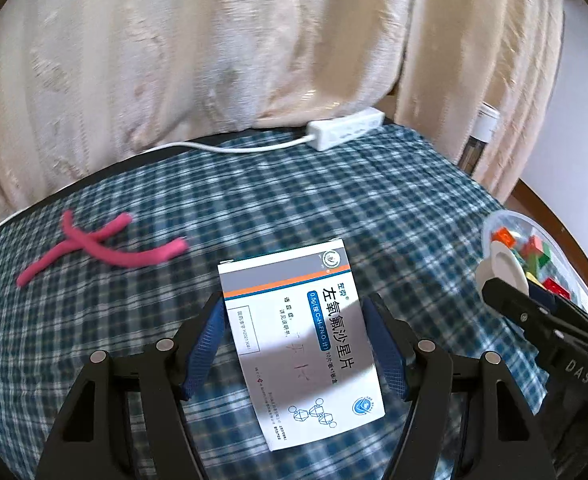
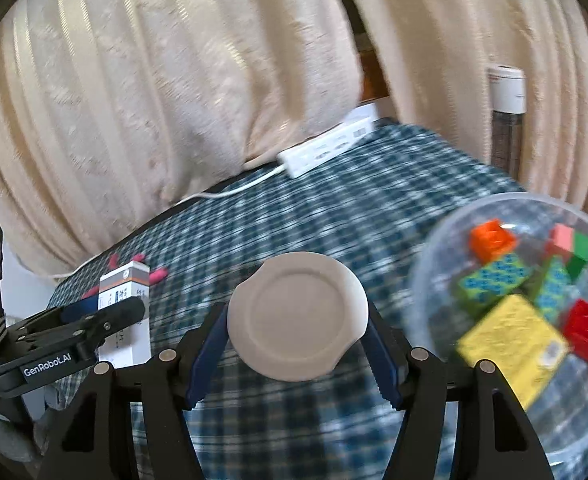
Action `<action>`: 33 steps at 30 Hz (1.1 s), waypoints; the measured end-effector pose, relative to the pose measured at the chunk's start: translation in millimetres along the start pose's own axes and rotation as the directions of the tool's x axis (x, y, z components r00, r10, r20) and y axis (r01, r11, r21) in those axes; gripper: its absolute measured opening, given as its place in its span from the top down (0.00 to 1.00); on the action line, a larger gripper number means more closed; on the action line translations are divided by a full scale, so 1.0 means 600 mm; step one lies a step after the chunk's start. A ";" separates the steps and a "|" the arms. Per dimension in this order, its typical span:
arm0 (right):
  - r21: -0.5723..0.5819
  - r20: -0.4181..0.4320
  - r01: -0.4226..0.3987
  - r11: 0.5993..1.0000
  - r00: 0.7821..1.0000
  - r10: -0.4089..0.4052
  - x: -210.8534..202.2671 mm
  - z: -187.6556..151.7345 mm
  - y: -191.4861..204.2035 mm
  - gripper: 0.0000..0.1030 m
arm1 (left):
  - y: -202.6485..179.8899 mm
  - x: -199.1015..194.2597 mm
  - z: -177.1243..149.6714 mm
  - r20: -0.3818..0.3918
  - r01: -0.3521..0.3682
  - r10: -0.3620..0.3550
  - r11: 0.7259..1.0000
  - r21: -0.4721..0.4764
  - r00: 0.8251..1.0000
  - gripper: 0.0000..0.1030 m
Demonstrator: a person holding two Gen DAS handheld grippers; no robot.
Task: Organize objects
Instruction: 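Carry the white box and white lid in both tools to the clear bowl, then lower the white box and white lid into the clear bowl and open both tools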
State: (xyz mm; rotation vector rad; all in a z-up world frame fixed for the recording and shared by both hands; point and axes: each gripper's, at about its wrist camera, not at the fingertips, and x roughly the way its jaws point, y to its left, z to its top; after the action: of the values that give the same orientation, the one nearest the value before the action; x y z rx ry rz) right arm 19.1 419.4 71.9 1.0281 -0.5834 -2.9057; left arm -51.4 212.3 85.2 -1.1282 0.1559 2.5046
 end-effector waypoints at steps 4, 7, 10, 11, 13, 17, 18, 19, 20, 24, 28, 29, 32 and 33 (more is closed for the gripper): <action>0.025 0.030 0.039 0.999 0.999 -0.040 -0.025 0.003 -0.040 0.34 | -0.036 0.010 0.009 -0.009 0.018 -0.018 0.999 0.037 1.000 0.32; 0.043 0.044 0.059 0.997 0.997 -0.061 -0.044 0.003 -0.066 0.34 | -0.064 0.015 0.015 -0.018 0.043 -0.042 0.997 0.059 0.999 0.32; 0.066 0.051 0.072 0.995 0.996 -0.075 -0.057 0.001 -0.091 0.34 | -0.095 0.019 0.020 -0.022 0.066 -0.065 0.994 0.084 0.998 0.32; 0.072 0.051 0.074 0.995 0.996 -0.078 -0.061 0.000 -0.099 0.34 | -0.105 0.021 0.022 -0.022 0.075 -0.073 0.993 0.093 0.997 0.32; 0.081 0.054 0.082 0.993 0.995 -0.086 -0.069 -0.003 -0.112 0.34 | -0.123 0.024 0.025 -0.025 0.096 -0.094 0.989 0.109 0.995 0.32; 0.098 0.067 0.100 0.990 0.992 -0.107 -0.084 -0.006 -0.134 0.34 | -0.159 0.031 0.032 -0.035 0.131 -0.127 0.982 0.135 0.991 0.32; 0.103 0.070 0.106 0.989 0.991 -0.113 -0.088 -0.006 -0.139 0.34 | -0.168 0.032 0.034 -0.038 0.143 -0.139 0.980 0.139 0.990 0.32; 0.109 0.073 0.111 0.988 0.990 -0.119 -0.092 -0.006 -0.147 0.34 | -0.176 0.034 0.037 -0.040 0.152 -0.148 0.978 0.142 0.988 0.32; 0.113 0.075 0.115 0.987 0.989 -0.124 -0.095 -0.008 -0.151 0.34 | -0.186 0.035 0.040 -0.040 0.165 -0.160 0.975 0.148 0.986 0.32; 0.128 0.074 0.138 0.982 0.986 -0.148 -0.104 -0.014 -0.174 0.34 | -0.215 0.040 0.046 -0.042 0.205 -0.200 0.965 0.163 0.979 0.32; 0.154 0.065 0.149 0.977 0.985 -0.160 -0.108 -0.022 -0.197 0.34 | -0.243 0.053 0.056 -0.054 0.240 -0.234 0.956 0.169 0.971 0.32; 0.162 0.064 0.149 0.976 0.985 -0.161 -0.108 -0.023 -0.201 0.34 | -0.250 0.055 0.058 -0.056 0.249 -0.243 0.953 0.172 0.969 0.32; 0.179 0.058 0.154 0.972 0.984 -0.166 -0.110 -0.027 -0.215 0.34 | -0.277 0.059 0.066 -0.054 0.269 -0.263 0.945 0.189 0.963 0.32; 0.184 0.055 0.156 0.970 0.984 -0.169 -0.111 -0.028 -0.220 0.34 | -0.284 0.059 0.068 -0.053 0.273 -0.268 0.942 0.195 0.962 0.32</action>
State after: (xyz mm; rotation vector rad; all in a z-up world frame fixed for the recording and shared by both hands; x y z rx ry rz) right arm 97.0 544.9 54.4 1.0408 -0.8156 -3.0901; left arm -34.4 389.7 95.8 -1.0242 0.2382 2.1785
